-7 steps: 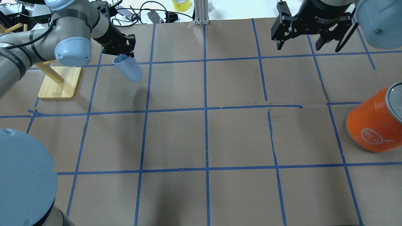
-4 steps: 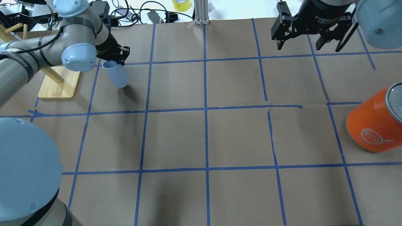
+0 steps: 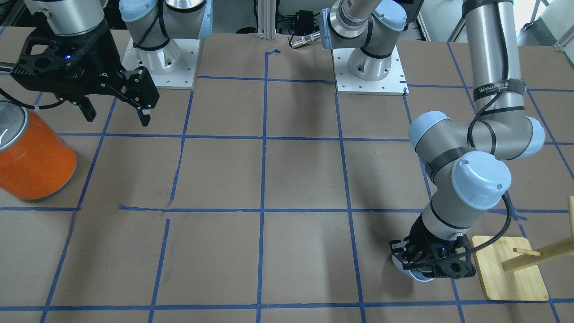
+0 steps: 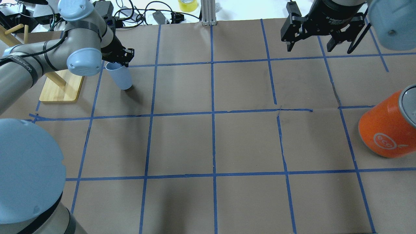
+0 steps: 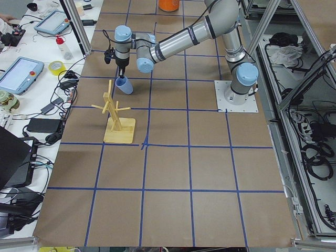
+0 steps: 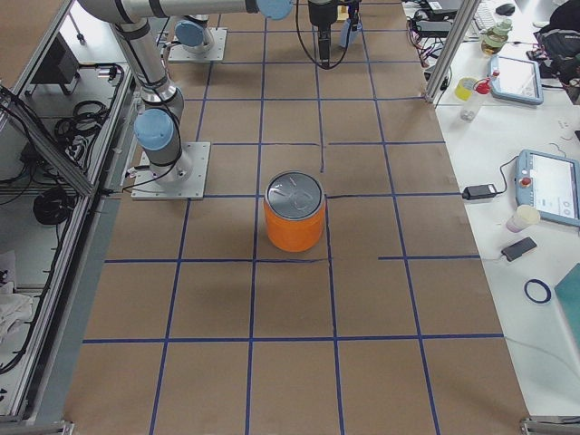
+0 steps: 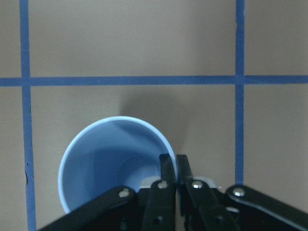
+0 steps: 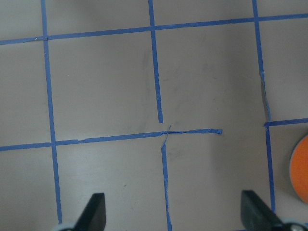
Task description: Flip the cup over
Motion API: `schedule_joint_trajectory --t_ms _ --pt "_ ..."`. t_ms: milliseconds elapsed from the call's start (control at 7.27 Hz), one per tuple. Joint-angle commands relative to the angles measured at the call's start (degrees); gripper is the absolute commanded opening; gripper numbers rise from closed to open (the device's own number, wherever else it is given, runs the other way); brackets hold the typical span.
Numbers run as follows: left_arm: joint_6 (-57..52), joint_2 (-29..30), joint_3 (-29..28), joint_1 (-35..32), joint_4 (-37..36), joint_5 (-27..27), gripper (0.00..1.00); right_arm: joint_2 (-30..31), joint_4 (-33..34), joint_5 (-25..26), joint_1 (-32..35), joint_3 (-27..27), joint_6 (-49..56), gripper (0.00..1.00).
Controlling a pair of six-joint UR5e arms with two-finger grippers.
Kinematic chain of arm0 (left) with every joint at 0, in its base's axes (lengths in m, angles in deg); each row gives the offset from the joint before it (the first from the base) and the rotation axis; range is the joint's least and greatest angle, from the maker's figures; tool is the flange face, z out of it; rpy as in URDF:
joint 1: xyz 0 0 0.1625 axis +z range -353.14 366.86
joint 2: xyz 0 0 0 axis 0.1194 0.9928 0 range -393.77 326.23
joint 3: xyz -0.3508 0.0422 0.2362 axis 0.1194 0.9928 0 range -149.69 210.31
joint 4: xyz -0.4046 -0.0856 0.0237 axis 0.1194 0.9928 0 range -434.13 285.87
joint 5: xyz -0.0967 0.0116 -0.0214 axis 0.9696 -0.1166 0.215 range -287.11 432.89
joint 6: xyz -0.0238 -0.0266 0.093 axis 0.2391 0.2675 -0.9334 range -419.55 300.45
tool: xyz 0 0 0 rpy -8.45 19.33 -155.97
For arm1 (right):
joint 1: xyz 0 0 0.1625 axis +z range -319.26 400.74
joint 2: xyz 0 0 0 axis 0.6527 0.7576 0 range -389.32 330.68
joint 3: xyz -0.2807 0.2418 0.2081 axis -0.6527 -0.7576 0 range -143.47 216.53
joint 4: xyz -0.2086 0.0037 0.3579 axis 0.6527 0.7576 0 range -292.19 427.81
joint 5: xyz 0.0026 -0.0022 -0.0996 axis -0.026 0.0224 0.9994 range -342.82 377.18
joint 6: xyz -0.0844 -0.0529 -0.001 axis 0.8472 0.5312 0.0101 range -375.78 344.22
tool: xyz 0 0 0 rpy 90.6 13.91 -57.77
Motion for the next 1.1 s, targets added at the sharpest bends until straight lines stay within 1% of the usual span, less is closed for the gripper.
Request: schedule_joint_trajectory --t_ms 0,138,275,550,826,963 --pt "0.7 -1.63 0.31 -1.12 0.95 -0.19 0.94 0.09 0.06 -0.06 0.0 0.09 0.0 1.0" --pt "0.87 -1.72 0.84 -1.82 1.39 -0.19 1.0 0.26 -0.03 -0.06 0.0 0.0 0.0 1.0" --pt "0.87 -3.55 -0.2 -2.7 5.39 -0.19 1.0 0.09 -0.03 -0.06 0.0 0.0 0.08 1.0" --pt "3.4 -10.38 -0.3 -3.67 16.8 -0.19 1.0 0.0 0.06 -0.06 0.0 0.0 0.09 1.0" --pt "10.76 -18.47 -0.56 -8.56 26.74 -0.89 1.0 0.09 -0.03 -0.06 0.0 0.0 0.17 1.0" --pt "13.94 -22.16 -0.65 -11.99 30.71 -2.72 1.0 0.0 -0.03 -0.06 0.0 0.0 0.17 1.0"
